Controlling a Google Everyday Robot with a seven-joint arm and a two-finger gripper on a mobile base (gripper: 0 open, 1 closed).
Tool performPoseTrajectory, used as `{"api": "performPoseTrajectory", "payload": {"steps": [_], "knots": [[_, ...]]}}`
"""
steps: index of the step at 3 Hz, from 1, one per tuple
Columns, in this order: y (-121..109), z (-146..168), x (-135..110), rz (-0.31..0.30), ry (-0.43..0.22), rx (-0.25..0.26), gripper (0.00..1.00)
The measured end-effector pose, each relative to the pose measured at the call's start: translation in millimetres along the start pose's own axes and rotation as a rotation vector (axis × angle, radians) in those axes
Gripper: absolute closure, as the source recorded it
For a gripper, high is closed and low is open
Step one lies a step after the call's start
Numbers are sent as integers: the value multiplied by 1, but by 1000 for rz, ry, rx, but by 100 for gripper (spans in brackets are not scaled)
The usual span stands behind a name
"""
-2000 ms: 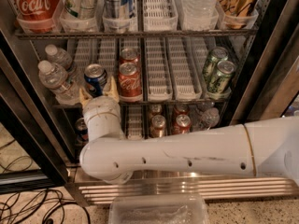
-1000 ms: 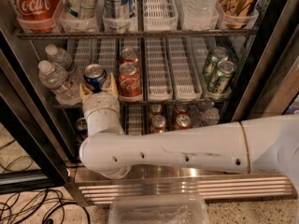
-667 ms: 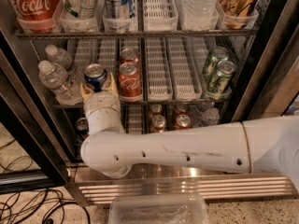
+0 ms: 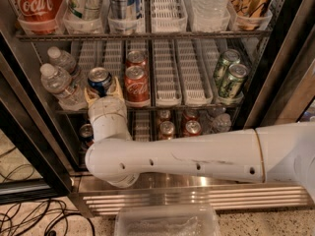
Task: Pick pepsi can from middle shelf of fridge
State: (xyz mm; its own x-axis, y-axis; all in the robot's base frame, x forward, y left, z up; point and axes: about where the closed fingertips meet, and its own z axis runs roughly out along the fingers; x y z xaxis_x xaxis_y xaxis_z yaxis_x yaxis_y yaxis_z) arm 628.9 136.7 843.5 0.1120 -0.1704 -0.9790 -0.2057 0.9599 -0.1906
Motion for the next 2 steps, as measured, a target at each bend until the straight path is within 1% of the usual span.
{"api": "performPoseTrajectory", "payload": {"steps": [1, 2], "knots": [[-2, 3, -11, 26, -17, -15, 100], [-6, 12, -40, 75, -69, -46, 100]]}}
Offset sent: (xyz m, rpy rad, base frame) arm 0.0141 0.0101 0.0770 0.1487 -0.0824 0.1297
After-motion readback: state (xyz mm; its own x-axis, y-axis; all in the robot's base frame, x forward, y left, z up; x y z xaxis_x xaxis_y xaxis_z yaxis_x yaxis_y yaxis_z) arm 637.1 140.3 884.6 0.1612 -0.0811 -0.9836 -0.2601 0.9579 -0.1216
